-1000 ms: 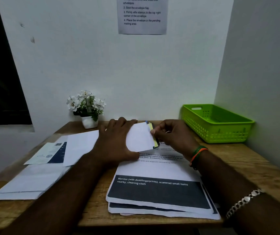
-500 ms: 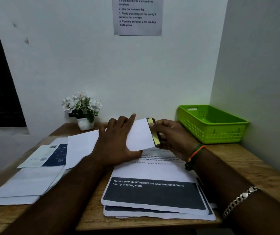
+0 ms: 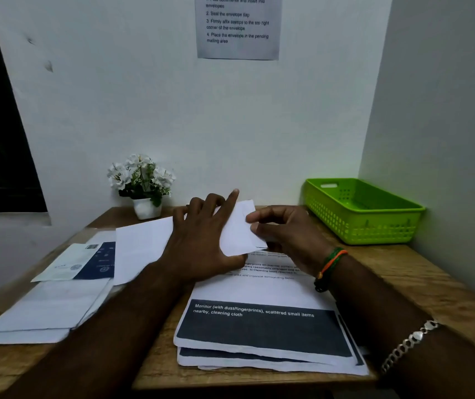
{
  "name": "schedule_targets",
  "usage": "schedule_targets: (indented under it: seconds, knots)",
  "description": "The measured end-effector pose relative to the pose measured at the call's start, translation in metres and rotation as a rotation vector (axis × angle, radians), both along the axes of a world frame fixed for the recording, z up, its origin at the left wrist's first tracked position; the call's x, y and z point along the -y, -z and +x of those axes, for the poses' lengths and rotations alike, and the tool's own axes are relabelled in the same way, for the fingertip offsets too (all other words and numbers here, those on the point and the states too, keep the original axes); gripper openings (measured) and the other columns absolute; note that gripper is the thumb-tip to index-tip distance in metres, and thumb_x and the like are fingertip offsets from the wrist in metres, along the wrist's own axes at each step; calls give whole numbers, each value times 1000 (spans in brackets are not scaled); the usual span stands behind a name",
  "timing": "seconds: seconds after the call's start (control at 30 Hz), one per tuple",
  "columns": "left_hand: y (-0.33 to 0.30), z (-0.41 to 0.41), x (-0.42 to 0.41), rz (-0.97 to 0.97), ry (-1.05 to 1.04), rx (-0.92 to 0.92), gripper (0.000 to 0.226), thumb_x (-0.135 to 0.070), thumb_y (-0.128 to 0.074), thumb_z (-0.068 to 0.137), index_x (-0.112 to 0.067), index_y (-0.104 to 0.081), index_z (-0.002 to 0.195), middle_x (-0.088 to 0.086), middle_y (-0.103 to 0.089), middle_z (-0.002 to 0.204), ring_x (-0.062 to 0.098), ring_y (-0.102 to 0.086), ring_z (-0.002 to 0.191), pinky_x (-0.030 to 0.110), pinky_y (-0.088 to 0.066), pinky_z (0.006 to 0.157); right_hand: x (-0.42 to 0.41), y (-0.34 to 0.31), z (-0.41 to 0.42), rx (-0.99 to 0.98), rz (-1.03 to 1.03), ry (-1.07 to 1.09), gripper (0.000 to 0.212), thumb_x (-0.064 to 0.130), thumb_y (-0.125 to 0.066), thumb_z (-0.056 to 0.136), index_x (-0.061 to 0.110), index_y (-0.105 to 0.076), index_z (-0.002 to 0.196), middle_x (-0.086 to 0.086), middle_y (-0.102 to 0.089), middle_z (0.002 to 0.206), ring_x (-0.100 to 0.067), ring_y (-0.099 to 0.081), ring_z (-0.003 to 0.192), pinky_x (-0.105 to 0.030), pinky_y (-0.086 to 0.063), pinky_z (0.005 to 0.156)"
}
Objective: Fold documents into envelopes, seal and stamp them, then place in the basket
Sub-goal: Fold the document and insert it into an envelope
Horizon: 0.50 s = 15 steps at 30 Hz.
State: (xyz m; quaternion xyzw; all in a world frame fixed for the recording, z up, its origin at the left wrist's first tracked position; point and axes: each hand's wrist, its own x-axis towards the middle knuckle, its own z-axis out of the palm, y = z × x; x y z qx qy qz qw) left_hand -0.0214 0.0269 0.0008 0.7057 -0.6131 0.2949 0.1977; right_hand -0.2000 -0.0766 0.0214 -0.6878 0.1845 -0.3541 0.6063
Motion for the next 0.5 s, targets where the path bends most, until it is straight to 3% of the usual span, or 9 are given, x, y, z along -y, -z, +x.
schedule_targets:
  seconds: [0.1,0.17,0.23,0.3,0.33,0.43,0.5]
  knots:
    - [-7,-5,-2,-101,70,9,111,-80,-57,65,-36,-21,160,-7,-43,134,21,-44,118,40,-32,92,1,-3,2,121,58,14,28,-1,-78,81,14,-61,98,-5,-63,78,-14,-60,64,-25,-50,52]
    - [-16,-9,-3,-194,148,-1,105,-72,-64,66,-36,-28,158,-9,-43,135,20,-46,119,36,-30,92,3,-9,0,190,177,-71,30,19,-79,84,18,-57,103,-10,-63,84,-21,-61,70,-31,-55,59]
    - [-29,-16,-3,-284,263,-65,102,-67,-66,70,-33,-28,158,-9,-43,139,18,-45,121,37,-33,94,6,-15,-2,189,275,-138,46,48,-74,84,16,-60,114,-15,-64,94,-26,-62,83,-41,-60,75]
    - [-40,-27,-1,-367,431,-191,93,-63,-64,80,-28,-29,159,-8,-43,146,17,-45,129,46,-39,101,10,-17,-2,158,282,-123,61,61,-66,84,12,-64,119,-12,-69,102,-24,-68,90,-49,-56,91]
    - [-44,-33,1,-405,518,-271,88,-59,-62,85,-25,-28,159,-6,-42,150,18,-44,134,50,-39,105,10,-15,-1,137,245,-96,59,62,-64,85,13,-66,118,-9,-71,103,-21,-71,91,-48,-56,92]
    - [-55,-55,9,-512,749,-587,82,-41,-56,93,-12,-19,161,7,-30,161,28,-40,142,58,-38,111,7,-8,0,48,129,26,54,63,-63,87,20,-66,119,-2,-73,118,-17,-72,102,-34,-57,78]
    - [-61,-64,12,-628,815,-762,83,-33,-53,92,-11,-13,161,21,-26,160,30,-47,134,58,-40,109,8,-6,-2,-29,137,103,49,65,-63,85,28,-66,116,4,-70,122,-17,-68,106,-35,-53,79]
